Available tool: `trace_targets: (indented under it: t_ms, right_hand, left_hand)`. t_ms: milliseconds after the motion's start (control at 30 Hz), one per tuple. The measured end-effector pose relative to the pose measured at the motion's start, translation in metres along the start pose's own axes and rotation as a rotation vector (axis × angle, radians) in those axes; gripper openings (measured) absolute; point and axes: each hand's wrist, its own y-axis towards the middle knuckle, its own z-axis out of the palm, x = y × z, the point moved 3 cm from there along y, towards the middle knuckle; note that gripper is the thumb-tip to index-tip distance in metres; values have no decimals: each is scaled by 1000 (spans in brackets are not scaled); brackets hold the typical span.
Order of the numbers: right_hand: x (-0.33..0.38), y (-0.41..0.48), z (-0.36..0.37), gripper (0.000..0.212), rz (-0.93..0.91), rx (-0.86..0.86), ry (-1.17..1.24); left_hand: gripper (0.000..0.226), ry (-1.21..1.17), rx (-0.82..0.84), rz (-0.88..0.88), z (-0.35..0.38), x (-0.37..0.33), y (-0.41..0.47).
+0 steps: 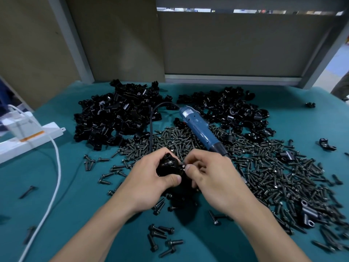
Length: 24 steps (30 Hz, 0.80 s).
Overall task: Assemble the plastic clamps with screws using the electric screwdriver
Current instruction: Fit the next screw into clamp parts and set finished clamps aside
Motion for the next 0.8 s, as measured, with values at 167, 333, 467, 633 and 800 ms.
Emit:
trace_targets:
  t_ms: [167, 333, 467, 633, 800]
  right_hand:
    - [-1, 3, 8, 32, -7, -20, -49]
    - [-3, 1, 12, 20, -9, -3, 2]
    - [2, 4, 12, 36, -41, -53, -89]
    - [-1, 0, 5, 17, -67, -53, 1]
    - [2, 6, 10, 38, -3, -69, -55]
  left_hand:
    - [27, 10, -14, 4, -2, 1, 0]
    - [24, -28, -8, 8, -1, -2, 0]
    - [21, -92, 1, 28, -1, -6, -1]
    - [27, -43, -7, 25, 0, -4, 0]
    - [25, -48, -3, 17, 1, -4, -1]
